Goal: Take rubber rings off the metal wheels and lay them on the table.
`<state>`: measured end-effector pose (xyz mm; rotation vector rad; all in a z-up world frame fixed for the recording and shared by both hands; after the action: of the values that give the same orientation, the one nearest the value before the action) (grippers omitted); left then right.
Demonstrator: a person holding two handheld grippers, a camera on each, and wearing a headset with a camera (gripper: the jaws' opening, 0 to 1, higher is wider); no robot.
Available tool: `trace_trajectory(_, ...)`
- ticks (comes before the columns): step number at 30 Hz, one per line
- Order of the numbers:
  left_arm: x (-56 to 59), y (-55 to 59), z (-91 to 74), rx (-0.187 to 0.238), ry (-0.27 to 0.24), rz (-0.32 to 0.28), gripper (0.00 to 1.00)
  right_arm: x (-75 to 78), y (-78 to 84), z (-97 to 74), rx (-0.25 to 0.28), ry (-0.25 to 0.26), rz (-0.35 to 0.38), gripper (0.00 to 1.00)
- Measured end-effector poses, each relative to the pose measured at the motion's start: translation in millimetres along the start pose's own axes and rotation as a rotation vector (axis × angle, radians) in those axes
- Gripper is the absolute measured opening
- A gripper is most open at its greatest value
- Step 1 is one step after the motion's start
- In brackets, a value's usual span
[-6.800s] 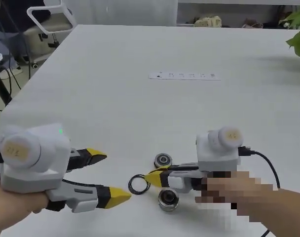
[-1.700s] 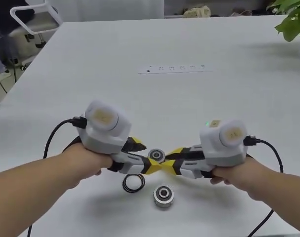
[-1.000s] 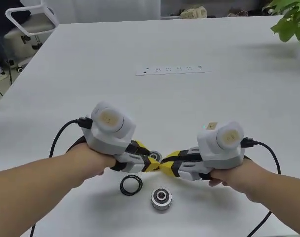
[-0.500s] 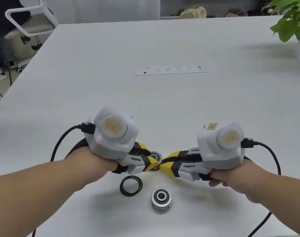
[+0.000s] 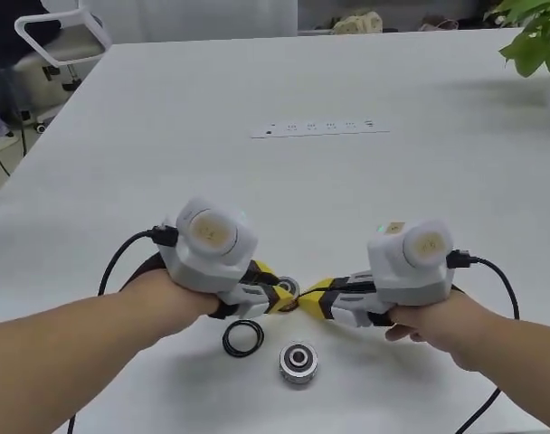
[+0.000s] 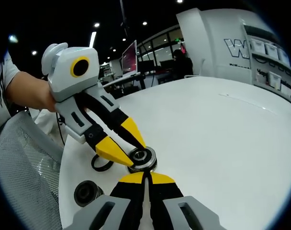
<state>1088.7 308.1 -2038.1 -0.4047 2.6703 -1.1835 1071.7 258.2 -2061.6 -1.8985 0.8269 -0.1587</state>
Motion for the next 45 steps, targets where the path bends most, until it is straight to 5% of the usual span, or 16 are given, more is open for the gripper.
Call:
trace_trajectory(19, 3.7, 3.2, -0.3, 0.001, -0.022, -0.003, 0.08, 4.5, 1.0, -6.0, 0.018, -0.018, 0.115, 0.0)
trace_trajectory(23, 6.1, 2.7, -0.6, 0.008, -0.025, -0.006, 0.08, 9.3, -8.7, -10.5, 0.088, -0.019, 0.192, 0.0)
trace_trajectory(45, 7.5, 0.9, -1.1, 0.026, -0.048, -0.003, 0.08, 3.4, -11.8, -11.4, 0.093, -0.047, 0.226, 0.0)
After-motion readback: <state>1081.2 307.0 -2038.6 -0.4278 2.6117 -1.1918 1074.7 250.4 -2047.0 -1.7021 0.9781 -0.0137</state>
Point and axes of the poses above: the centre of the closed fingertips' face, and the gripper's own axes: z roughly forward along the fingers, x roughly to its right, y roughly out of its underside, the point moved 3 cm from there along -z, roughly backward along the fingers, and after that the axes turned 4 degrees about -y, right-handed, at the moved point
